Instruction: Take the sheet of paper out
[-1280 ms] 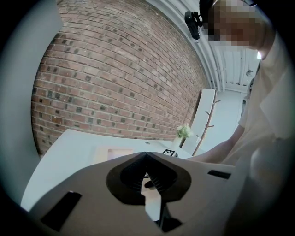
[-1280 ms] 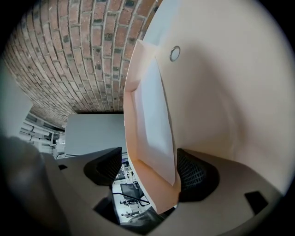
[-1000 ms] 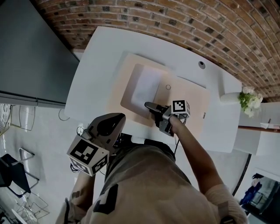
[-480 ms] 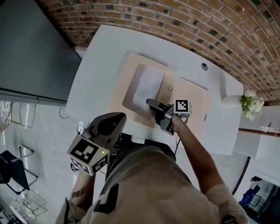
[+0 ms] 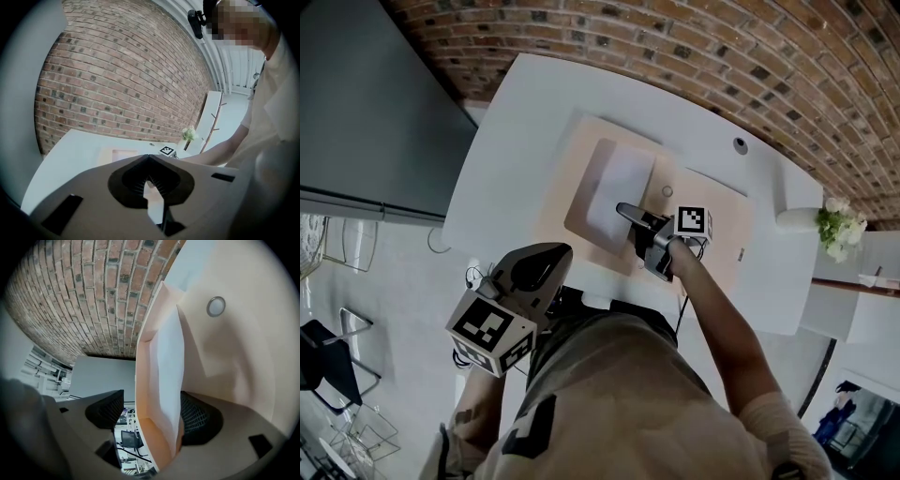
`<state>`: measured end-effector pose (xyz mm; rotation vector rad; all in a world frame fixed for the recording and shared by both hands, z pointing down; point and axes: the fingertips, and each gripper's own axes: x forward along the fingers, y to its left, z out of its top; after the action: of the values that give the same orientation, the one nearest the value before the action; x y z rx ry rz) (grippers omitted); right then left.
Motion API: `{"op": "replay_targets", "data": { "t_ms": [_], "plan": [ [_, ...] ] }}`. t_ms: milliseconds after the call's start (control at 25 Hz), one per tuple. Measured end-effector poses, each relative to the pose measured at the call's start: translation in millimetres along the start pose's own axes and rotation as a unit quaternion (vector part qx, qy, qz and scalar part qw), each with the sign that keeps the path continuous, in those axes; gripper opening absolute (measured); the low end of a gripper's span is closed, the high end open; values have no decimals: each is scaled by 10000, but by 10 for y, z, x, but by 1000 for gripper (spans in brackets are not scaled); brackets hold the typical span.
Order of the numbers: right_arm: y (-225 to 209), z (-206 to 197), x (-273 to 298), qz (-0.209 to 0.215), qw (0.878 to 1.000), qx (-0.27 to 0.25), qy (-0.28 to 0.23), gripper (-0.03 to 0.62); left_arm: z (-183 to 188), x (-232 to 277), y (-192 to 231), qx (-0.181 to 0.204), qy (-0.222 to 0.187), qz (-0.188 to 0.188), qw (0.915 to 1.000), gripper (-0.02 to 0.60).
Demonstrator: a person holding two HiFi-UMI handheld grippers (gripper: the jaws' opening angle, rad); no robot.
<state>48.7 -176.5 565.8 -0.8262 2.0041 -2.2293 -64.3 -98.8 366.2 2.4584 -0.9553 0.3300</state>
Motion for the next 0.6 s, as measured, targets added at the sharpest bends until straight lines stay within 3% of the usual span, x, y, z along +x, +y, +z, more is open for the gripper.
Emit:
{"op": "replay_targets", "data": {
  "t_ms": [600],
  "plan": [
    [-38, 193, 149, -110, 9997, 6, -212, 360, -27, -80, 19, -107, -5, 131, 9999, 14]
  ]
}}
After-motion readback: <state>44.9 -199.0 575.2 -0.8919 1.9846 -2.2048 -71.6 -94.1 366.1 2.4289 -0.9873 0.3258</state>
